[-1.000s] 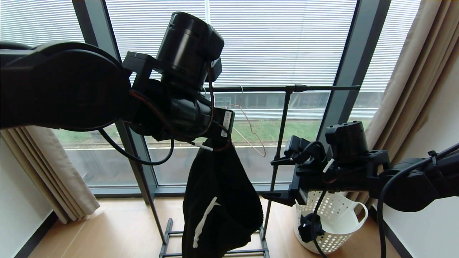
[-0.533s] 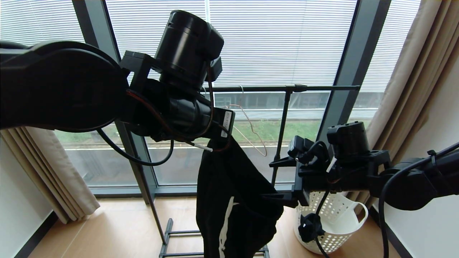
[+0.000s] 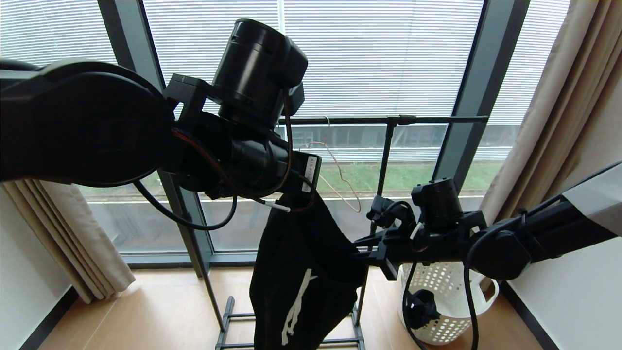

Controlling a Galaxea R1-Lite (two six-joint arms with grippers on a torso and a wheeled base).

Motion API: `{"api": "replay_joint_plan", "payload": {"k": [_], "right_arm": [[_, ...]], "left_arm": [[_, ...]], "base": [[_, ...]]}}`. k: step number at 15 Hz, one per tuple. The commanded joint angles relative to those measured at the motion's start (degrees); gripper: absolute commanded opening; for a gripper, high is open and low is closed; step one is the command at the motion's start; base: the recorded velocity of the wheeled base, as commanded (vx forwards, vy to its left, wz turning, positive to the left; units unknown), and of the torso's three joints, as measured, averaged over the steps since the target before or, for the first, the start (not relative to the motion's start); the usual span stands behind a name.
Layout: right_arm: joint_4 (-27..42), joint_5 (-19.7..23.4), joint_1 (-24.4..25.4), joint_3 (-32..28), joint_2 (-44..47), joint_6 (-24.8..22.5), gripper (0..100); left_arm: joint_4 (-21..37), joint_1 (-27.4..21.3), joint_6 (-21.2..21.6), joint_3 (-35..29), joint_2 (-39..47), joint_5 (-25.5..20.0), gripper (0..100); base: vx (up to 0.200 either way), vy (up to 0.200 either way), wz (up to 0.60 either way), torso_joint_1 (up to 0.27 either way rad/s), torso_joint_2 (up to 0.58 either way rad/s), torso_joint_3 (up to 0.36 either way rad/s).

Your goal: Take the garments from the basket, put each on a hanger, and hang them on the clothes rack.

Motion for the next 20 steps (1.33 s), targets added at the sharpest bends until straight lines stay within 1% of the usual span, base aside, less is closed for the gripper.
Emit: {"api": "replay_joint_plan", "payload": {"k": [1, 3, 4, 6, 7, 10, 12, 14, 17, 18, 20], "right_arm": [[0.0, 0.0, 0.1, -1.1, 2.4, 0.2, 0], [0.0, 0.0, -0.7, -1.6, 2.0, 0.6, 0], [-0.2, 0.0, -1.5, -1.8, 1.8, 1.5, 0], [-0.2, -0.1, -3.1, -3.5, 0.4, 5.6, 0], [-0.2, -0.2, -3.7, -4.1, -0.1, 6.2, 0], [-0.4, -1.6, -5.1, -4.6, -3.4, 7.3, 0], [-0.3, -1.6, -5.8, -4.5, -5.0, 7.4, 0], [-0.3, -1.6, -7.9, -4.2, -9.0, 7.4, 0], [-0.3, -1.6, -8.8, -3.5, -12.1, 7.5, 0], [-0.3, -1.6, -8.8, -3.5, -12.6, 7.5, 0], [-0.5, -2.4, -9.5, -3.4, -13.4, 7.4, 0]], "left_arm": [[0.0, 0.0, 0.0, 0.2, -0.1, 0.0, 0], [0.0, 0.1, -0.1, 1.1, -0.2, -0.1, 0], [0.0, 0.2, -0.1, 1.8, -0.7, -0.2, 0], [0.0, 0.2, 0.0, 3.6, -1.3, -0.4, 0], [-0.1, 0.3, 0.0, 4.0, -1.6, -0.4, 0], [-0.1, 0.3, 0.1, 8.0, -2.4, -0.5, 0], [-0.2, 0.3, 0.0, 9.4, -2.3, -0.4, 0], [-0.9, 0.3, 0.0, 12.1, -2.3, -0.5, 0], [-1.0, 0.2, 0.0, 13.3, -2.3, -0.5, 0], [-1.1, 0.1, 0.1, 13.9, -2.3, -0.5, 100], [-1.1, -0.1, 0.4, 15.3, -2.7, -0.9, 100]], "base": [[0.0, 0.0, 0.0, 0.0, 0.0, 0.0], [0.0, 0.0, 0.0, 0.0, 0.0, 0.0], [0.0, 0.0, 0.0, 0.0, 0.0, 0.0], [0.0, 0.0, 0.0, 0.0, 0.0, 0.0], [0.0, 0.0, 0.0, 0.0, 0.0, 0.0], [0.0, 0.0, 0.0, 0.0, 0.0, 0.0], [0.0, 0.0, 0.0, 0.0, 0.0, 0.0], [0.0, 0.0, 0.0, 0.0, 0.0, 0.0], [0.0, 0.0, 0.0, 0.0, 0.0, 0.0], [0.0, 0.0, 0.0, 0.0, 0.0, 0.0], [0.0, 0.0, 0.0, 0.0, 0.0, 0.0]]}}
